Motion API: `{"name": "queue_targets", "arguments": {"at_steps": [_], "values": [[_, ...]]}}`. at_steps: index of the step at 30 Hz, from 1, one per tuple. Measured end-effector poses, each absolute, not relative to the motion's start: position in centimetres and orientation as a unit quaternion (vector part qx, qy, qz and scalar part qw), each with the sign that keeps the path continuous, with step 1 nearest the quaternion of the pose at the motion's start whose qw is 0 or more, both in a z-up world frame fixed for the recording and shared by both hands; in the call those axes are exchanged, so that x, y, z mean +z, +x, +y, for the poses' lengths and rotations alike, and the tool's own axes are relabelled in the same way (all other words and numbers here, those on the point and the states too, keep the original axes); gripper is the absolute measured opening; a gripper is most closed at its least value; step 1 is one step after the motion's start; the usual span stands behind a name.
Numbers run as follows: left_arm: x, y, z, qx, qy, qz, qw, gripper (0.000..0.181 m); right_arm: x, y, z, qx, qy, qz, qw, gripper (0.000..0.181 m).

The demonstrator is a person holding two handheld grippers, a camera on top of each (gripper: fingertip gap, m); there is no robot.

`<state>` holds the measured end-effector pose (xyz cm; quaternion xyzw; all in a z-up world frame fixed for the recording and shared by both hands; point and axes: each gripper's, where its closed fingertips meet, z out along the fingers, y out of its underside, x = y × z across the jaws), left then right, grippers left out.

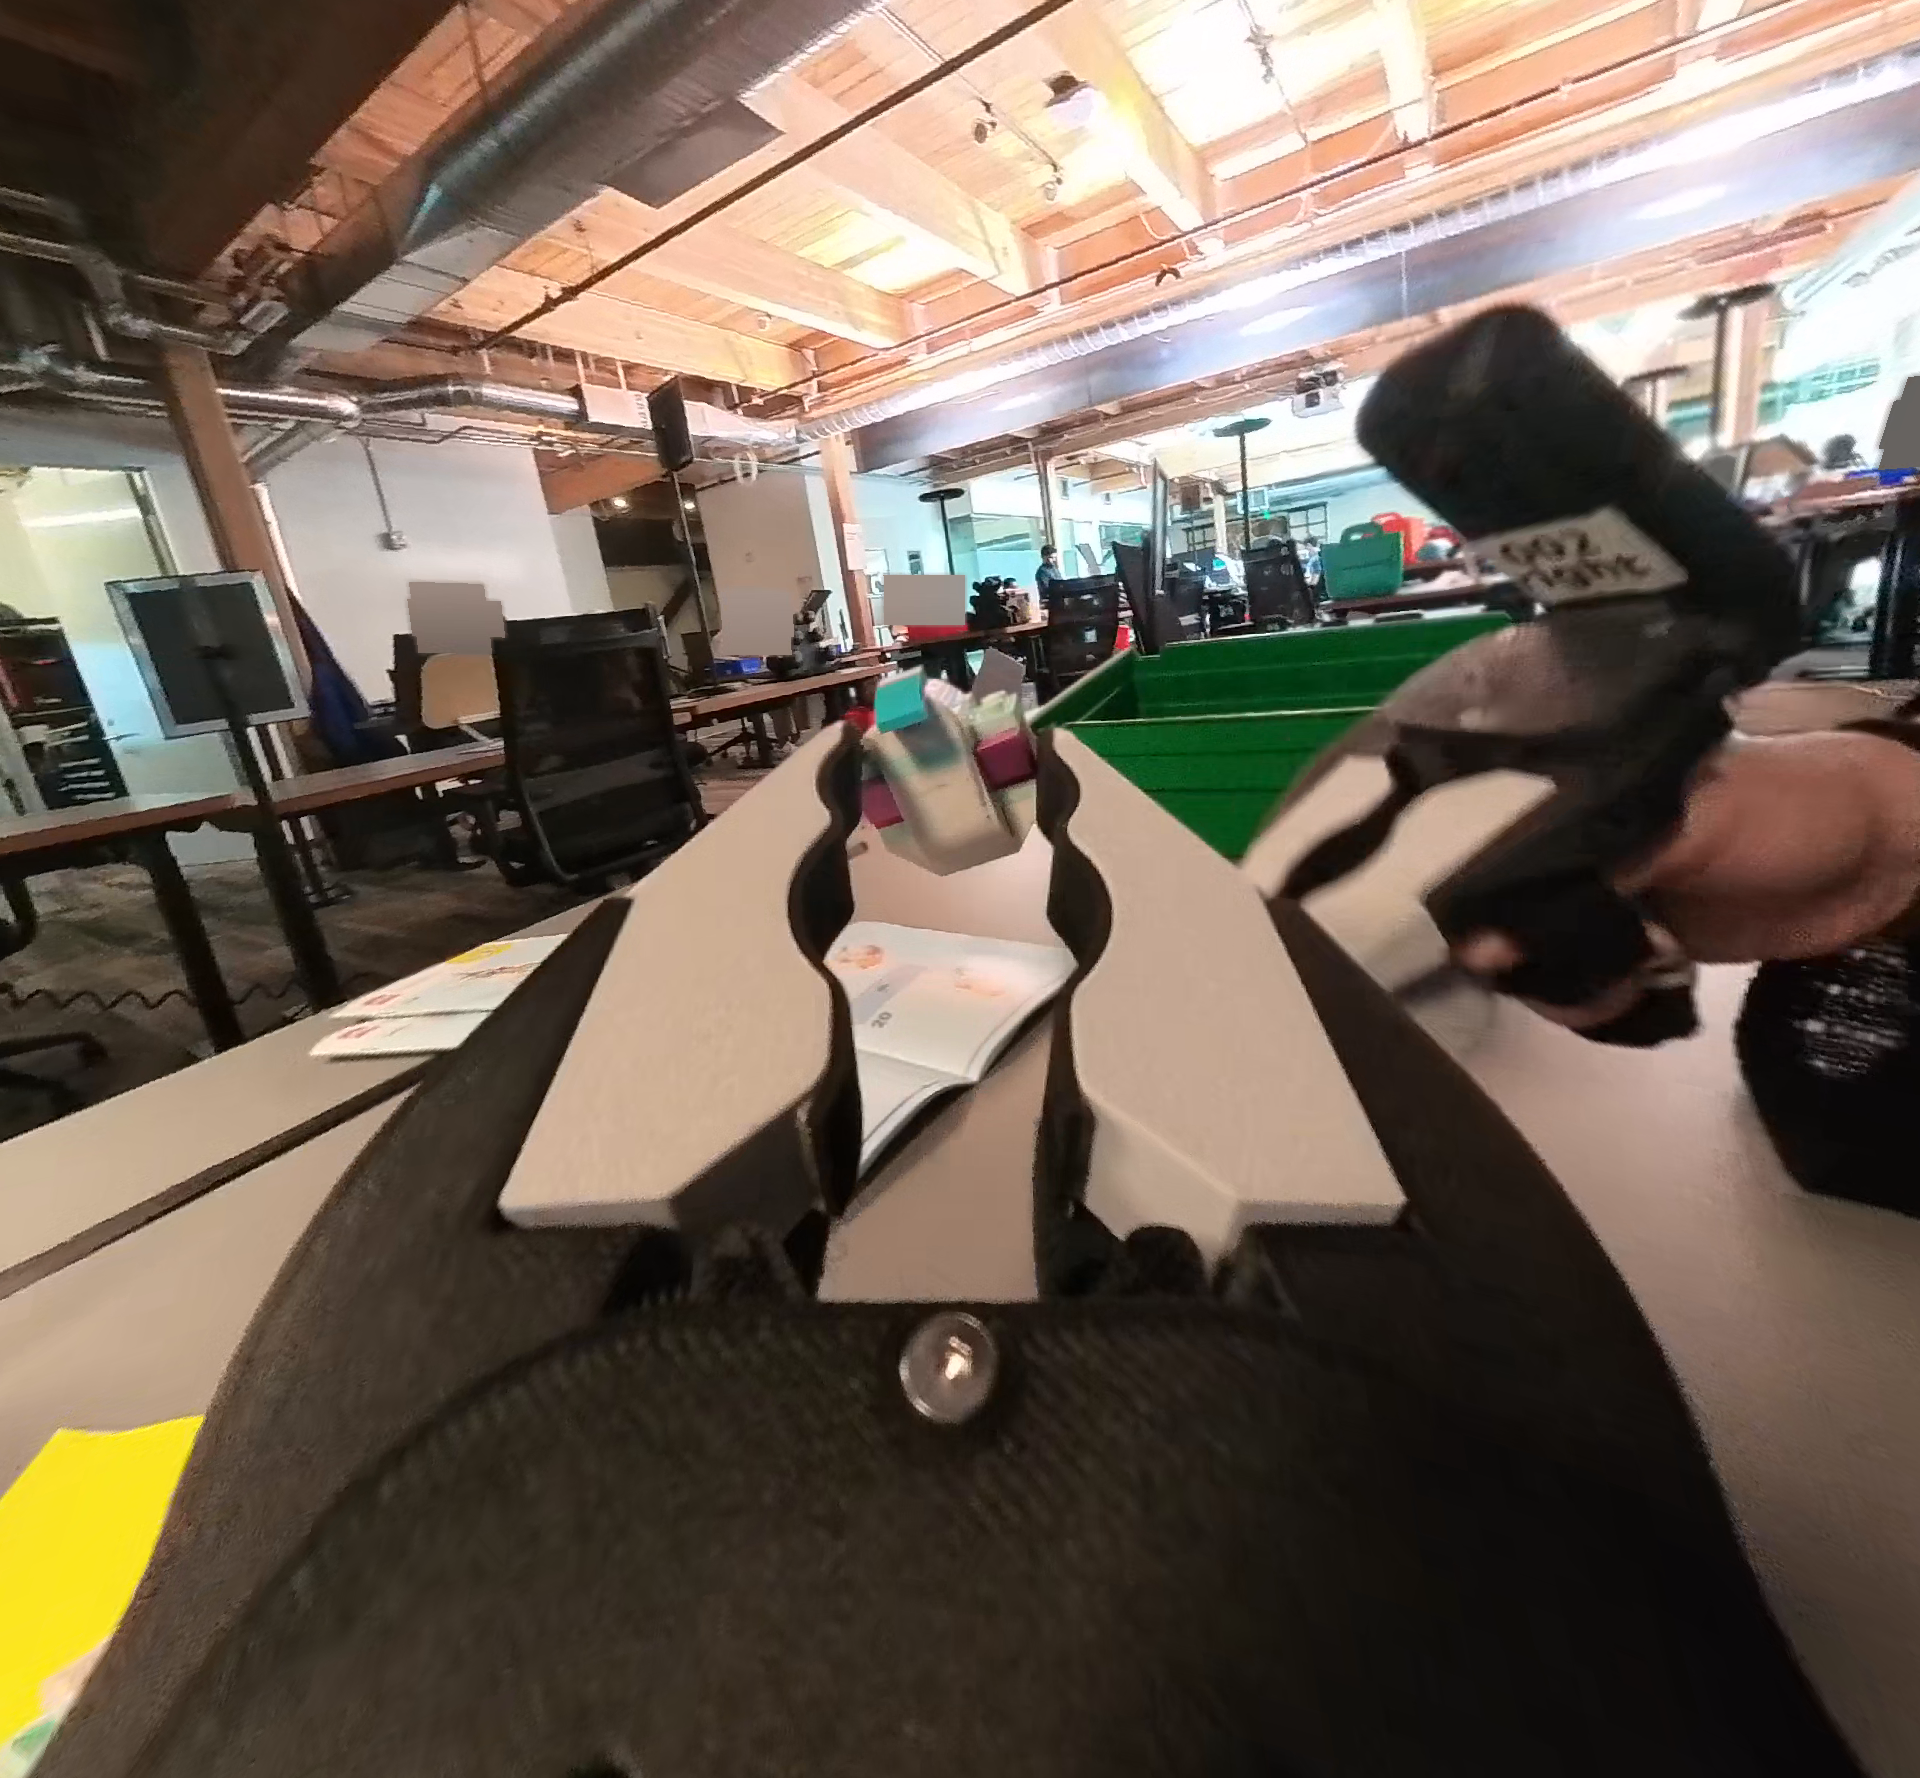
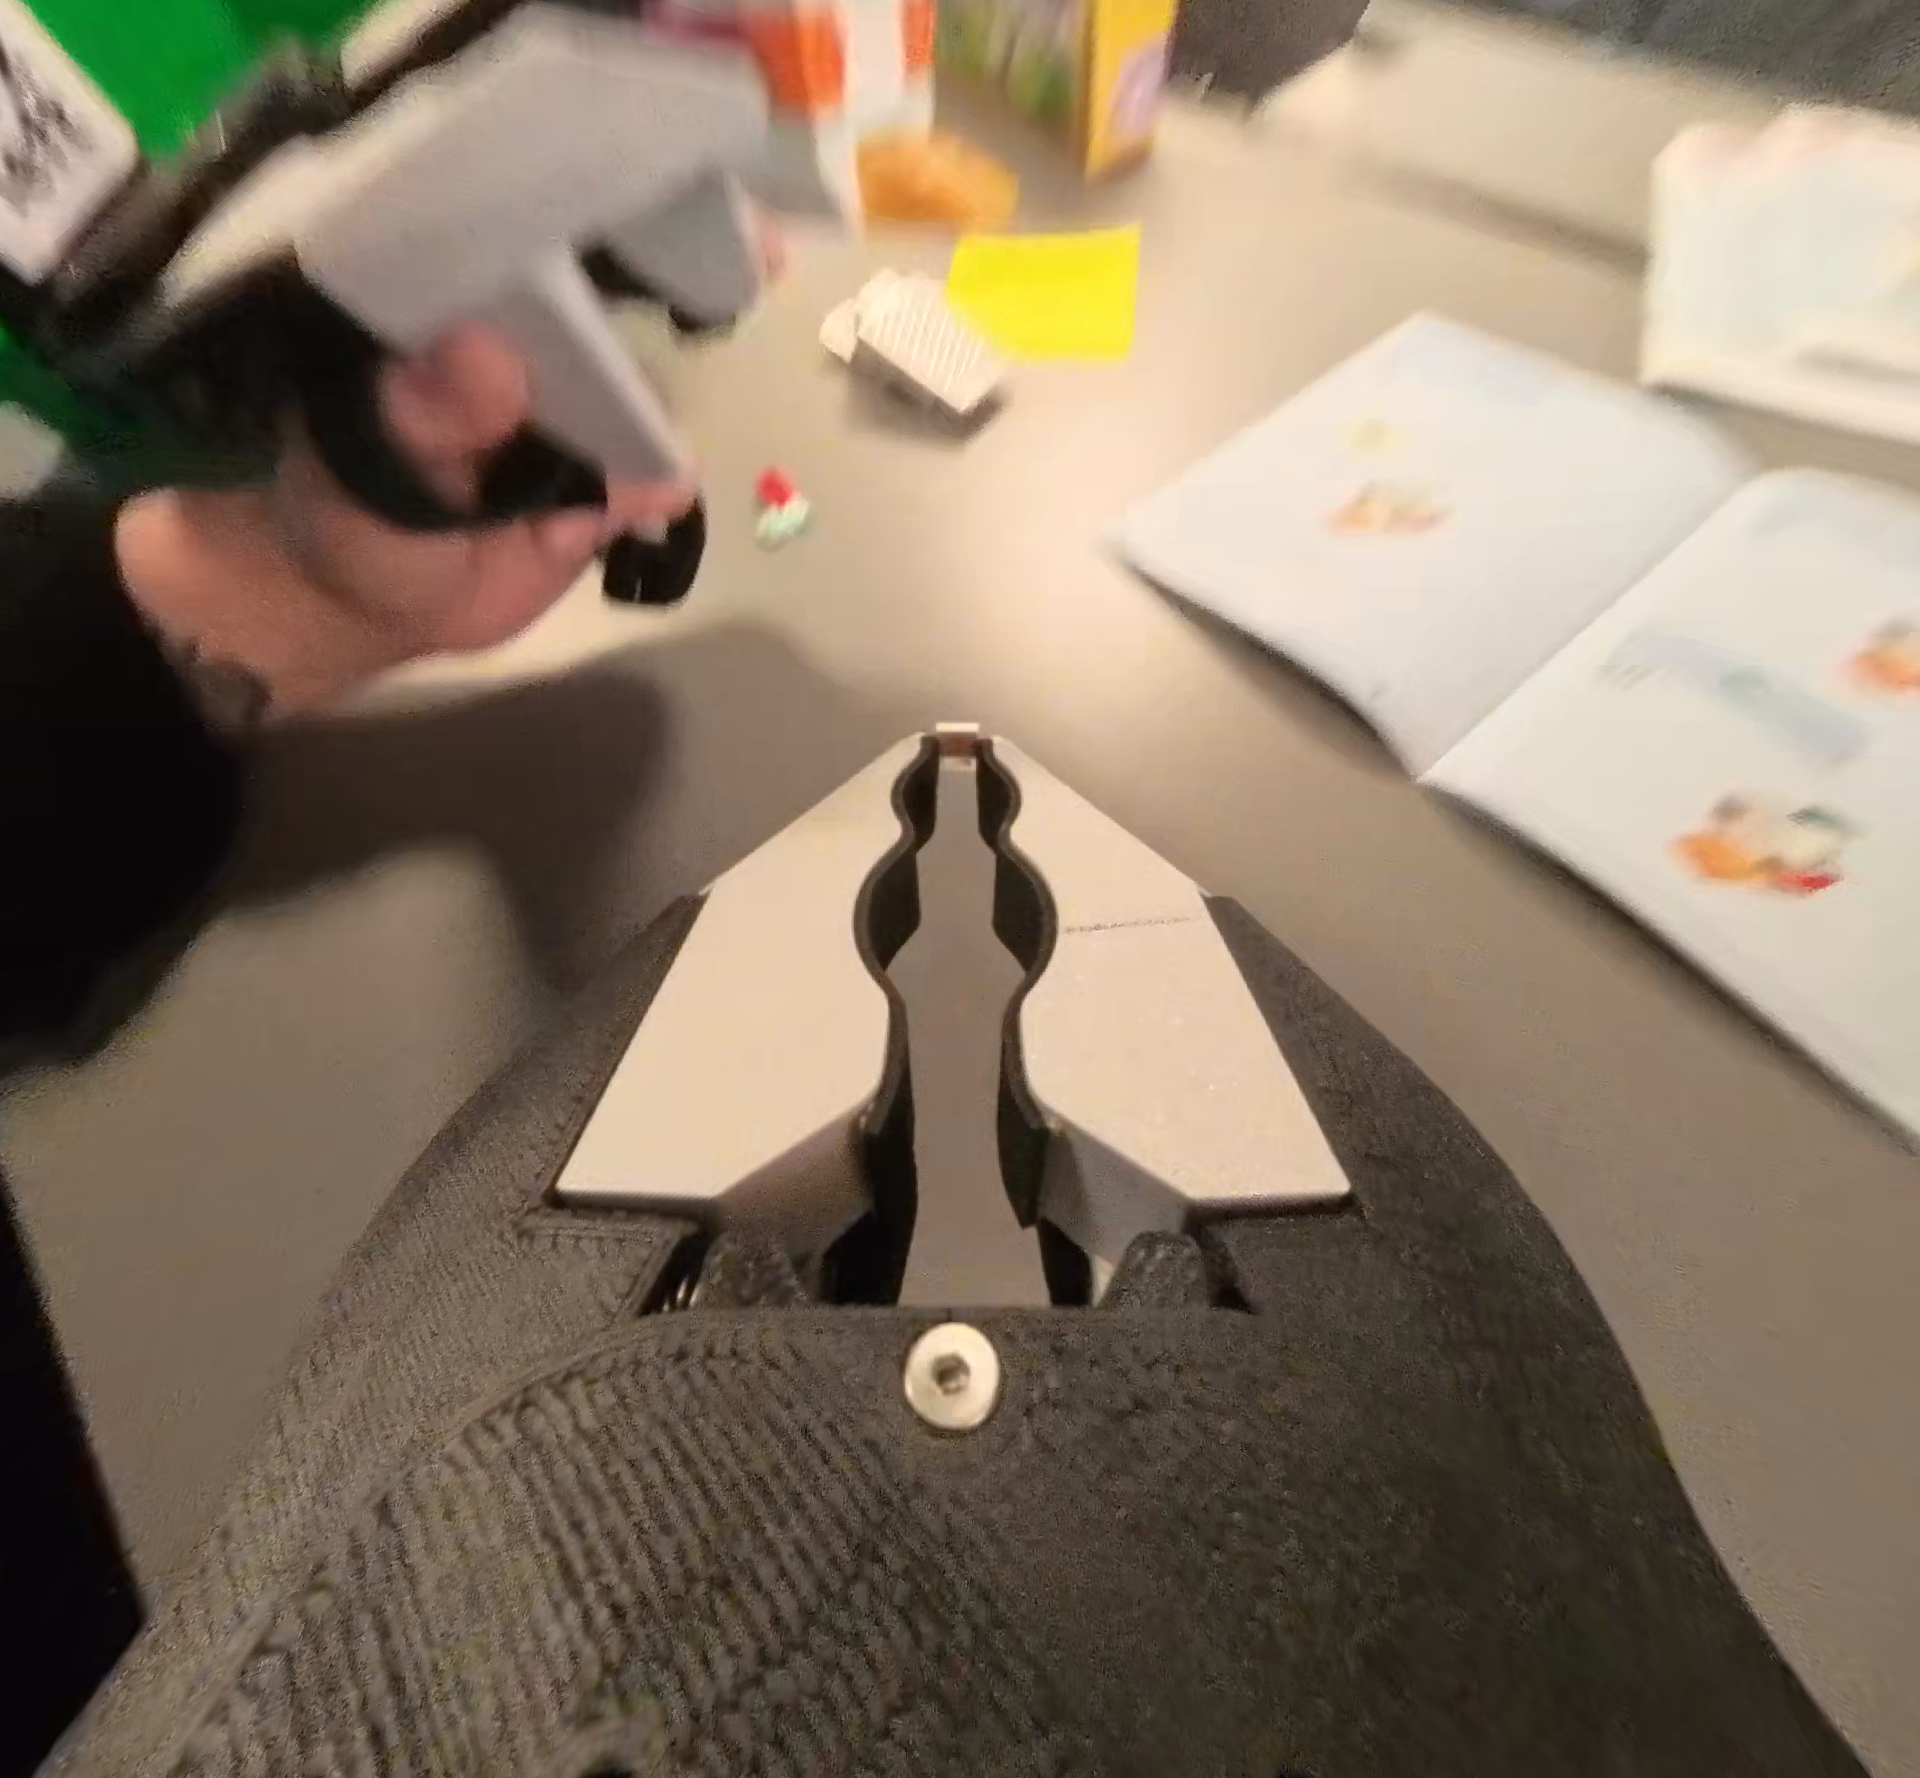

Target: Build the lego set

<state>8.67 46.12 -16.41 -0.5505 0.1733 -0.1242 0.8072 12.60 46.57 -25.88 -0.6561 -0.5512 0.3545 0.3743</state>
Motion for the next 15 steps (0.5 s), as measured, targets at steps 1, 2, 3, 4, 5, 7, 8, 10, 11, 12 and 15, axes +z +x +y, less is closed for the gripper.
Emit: {"name": "queue_targets", "arguments": {"at_steps": [1, 2, 3, 4, 5, 7, 8, 10, 11, 12, 15], "values": [[-16.4, 8.4, 46.2, -0.124, -0.552, 0.169, 0.807, 0.032, -27.0, 12.8, 46.2, 0.348, -0.660, -0.565, 0.353, 0.005], [-16.5, 8.2, 46.3, -0.123, -0.553, 0.166, 0.807, 0.032, -27.9, 13.0, 45.9, 0.339, -0.659, -0.577, 0.343, 0.005], [-16.5, 8.1, 46.3, -0.122, -0.554, 0.164, 0.807, 0.033, -28.6, 13.2, 45.6, 0.331, -0.657, -0.589, 0.334, 0.005], [-16.5, 8.0, 46.3, -0.121, -0.555, 0.164, 0.806, 0.033, -29.1, 13.3, 45.3, 0.329, -0.653, -0.598, 0.328, 0.005], [-16.5, 8.0, 46.4, -0.121, -0.556, 0.165, 0.806, 0.033, -29.5, 13.3, 44.9, 0.329, -0.649, -0.604, 0.324, 0.005], [-16.6, 8.2, 46.4, -0.120, -0.557, 0.169, 0.804, 0.033, -29.7, 13.2, 44.4, 0.334, -0.641, -0.611, 0.324, 0.005], [-16.7, 8.3, 46.4, -0.118, -0.558, 0.173, 0.803, 0.033, -29.7, 13.2, 44.2, 0.337, -0.638, -0.612, 0.324, 0.005], [-16.9, 8.6, 46.4, -0.108, -0.561, 0.184, 0.800, 0.032, -29.9, 13.2, 44.0, 0.337, -0.636, -0.614, 0.324, 0.005], [-17.0, 8.8, 46.4, -0.103, -0.562, 0.191, 0.799, 0.032, -29.9, 13.2, 44.0, 0.336, -0.634, -0.615, 0.327, 0.005], [-17.1, 9.0, 46.5, -0.098, -0.563, 0.197, 0.797, 0.032, -30.1, 13.2, 44.0, 0.333, -0.633, -0.617, 0.329, 0.005], [-17.4, 9.6, 46.5, -0.087, -0.566, 0.216, 0.791, 0.032, -30.6, 13.5, 43.9, 0.327, -0.631, -0.621, 0.331, 0.005]]}}
